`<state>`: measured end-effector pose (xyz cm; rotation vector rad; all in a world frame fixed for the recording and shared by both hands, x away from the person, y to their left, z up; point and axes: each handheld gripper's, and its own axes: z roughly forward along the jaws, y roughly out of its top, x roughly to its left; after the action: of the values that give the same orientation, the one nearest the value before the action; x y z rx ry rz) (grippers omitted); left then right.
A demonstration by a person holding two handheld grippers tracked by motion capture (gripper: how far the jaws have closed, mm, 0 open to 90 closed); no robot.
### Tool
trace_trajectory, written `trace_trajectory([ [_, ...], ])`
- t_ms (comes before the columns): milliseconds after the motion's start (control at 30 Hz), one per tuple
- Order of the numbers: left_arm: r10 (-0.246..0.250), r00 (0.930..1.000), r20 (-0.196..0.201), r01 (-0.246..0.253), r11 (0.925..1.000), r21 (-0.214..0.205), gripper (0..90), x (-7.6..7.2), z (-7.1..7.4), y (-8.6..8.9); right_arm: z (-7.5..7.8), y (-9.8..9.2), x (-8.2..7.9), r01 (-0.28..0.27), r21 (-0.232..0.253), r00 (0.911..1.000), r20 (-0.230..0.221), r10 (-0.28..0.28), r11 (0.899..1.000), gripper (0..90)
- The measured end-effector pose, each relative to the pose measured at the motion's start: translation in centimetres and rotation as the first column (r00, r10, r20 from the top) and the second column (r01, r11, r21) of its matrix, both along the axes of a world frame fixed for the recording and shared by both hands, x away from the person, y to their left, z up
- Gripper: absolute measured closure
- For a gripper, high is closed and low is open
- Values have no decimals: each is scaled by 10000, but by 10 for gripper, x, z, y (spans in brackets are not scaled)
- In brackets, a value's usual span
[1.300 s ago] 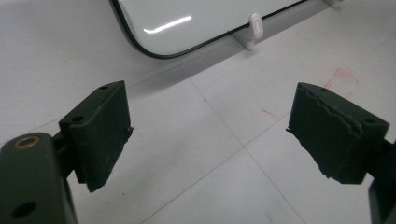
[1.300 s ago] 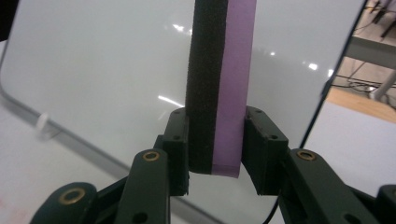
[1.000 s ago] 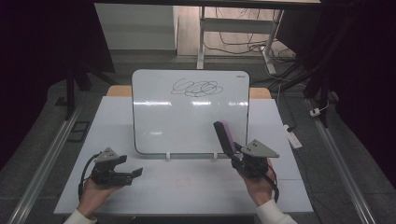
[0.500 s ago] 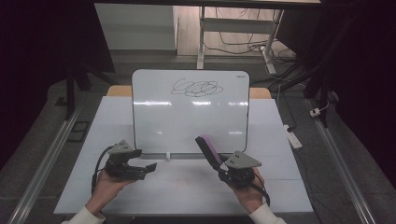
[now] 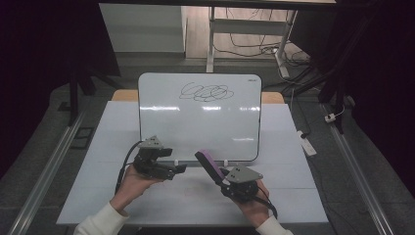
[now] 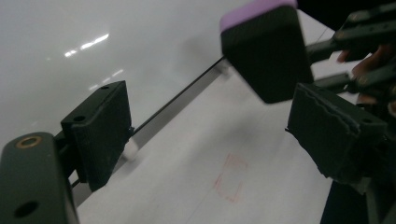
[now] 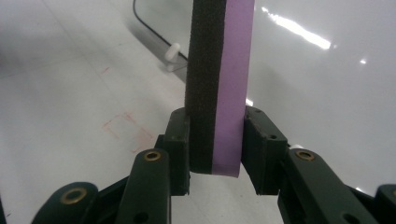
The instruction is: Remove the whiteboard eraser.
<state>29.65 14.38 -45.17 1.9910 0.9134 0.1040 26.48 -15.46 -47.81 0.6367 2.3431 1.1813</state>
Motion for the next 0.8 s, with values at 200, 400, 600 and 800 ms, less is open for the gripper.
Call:
trace_trajectory([
  [200, -402, 9990, -216, 398, 9990, -181, 154, 6, 4, -11, -4, 6, -3, -261, -216, 9997, 11, 262, 9994, 642],
  [400, -824, 9953, -511, 818, 9966, -125, 172, 11, 4, -19, -7, 14, -8, -616, -523, 9979, 157, 625, 9967, 642],
  [600, -1358, 9853, -1041, 1350, 9907, -151, 226, 18, -2, -22, -10, 20, -12, -874, -822, 9949, 434, 912, 9928, 642],
  [800, -1909, 9690, -1569, 1873, 9816, -376, 292, 21, -7, -25, -11, 24, -16, -1041, -1102, 9908, 755, 1128, 9884, 642],
])
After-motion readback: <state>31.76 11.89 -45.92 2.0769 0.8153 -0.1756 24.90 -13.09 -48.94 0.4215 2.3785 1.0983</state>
